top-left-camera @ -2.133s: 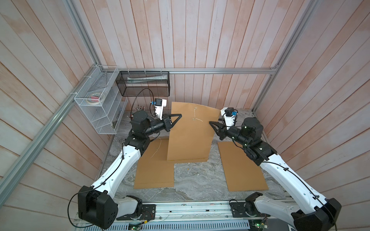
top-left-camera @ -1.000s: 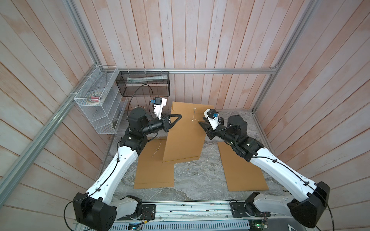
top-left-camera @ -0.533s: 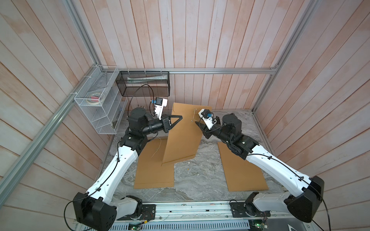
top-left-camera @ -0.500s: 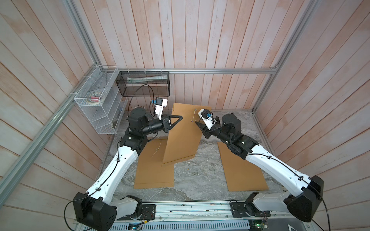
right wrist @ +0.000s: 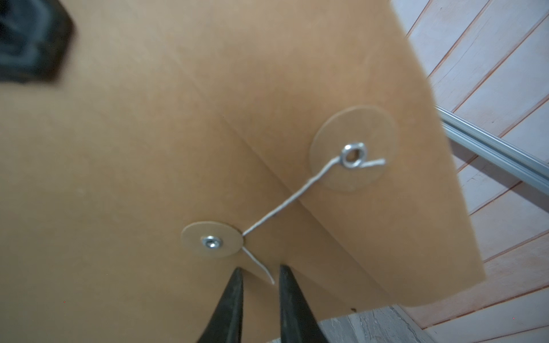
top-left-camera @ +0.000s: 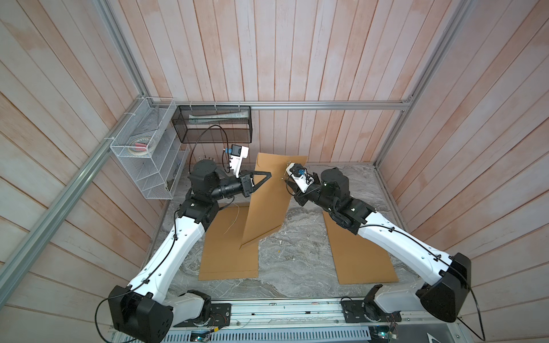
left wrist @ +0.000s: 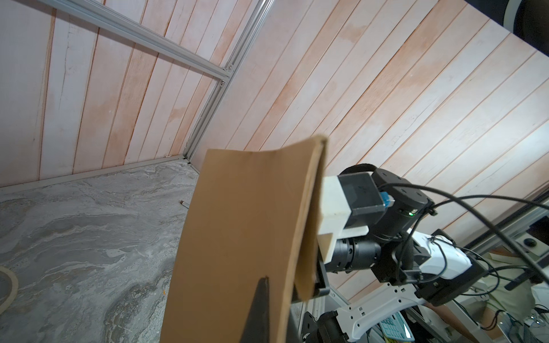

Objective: Open the file bag

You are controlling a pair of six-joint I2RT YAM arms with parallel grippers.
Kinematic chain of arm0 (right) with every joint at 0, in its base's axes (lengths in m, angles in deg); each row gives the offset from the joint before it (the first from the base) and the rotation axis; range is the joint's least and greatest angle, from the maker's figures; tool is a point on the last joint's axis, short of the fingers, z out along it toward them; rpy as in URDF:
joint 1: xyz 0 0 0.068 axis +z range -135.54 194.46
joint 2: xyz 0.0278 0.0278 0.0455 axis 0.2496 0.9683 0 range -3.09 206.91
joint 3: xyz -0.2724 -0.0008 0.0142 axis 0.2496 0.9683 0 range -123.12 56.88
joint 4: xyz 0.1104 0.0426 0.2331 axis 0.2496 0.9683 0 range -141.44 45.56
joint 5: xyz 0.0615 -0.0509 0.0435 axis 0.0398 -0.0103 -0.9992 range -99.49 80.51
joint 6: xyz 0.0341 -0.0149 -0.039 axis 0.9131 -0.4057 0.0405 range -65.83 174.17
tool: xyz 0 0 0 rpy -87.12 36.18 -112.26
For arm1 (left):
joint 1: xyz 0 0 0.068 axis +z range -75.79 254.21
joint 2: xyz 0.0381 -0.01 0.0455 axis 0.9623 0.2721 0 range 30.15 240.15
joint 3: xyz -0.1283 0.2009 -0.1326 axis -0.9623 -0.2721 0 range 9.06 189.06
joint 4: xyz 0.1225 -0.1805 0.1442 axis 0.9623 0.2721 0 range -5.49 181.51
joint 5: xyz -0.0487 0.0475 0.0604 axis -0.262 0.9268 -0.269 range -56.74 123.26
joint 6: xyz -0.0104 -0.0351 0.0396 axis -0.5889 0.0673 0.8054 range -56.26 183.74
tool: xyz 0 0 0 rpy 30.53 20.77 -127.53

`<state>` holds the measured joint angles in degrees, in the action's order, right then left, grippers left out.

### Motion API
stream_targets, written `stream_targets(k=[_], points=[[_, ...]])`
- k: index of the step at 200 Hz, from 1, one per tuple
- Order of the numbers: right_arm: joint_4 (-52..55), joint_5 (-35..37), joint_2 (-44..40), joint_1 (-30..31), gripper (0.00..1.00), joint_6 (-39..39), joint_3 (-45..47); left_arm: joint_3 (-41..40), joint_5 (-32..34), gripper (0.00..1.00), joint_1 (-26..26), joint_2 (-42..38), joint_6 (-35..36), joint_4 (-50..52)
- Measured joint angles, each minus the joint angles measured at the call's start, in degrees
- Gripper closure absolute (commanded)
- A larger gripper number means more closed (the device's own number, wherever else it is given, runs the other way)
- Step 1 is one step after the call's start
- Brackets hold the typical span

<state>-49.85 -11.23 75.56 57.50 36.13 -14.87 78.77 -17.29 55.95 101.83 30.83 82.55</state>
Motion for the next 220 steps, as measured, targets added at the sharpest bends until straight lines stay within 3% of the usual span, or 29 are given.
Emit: stream_targets(k=[148,220], points=[[-1.77,3.65,1.29,1.18,0.77,-2.14,-0.96,-0.02,-0.24,1.00,0.00,0.00,-0.85,-1.53],[-2.01,4.50,2.14,1.66,0.85,-3.58,-2.36,-0.02,-0.68,1.00,0.00,0.00,-0.85,-1.51]])
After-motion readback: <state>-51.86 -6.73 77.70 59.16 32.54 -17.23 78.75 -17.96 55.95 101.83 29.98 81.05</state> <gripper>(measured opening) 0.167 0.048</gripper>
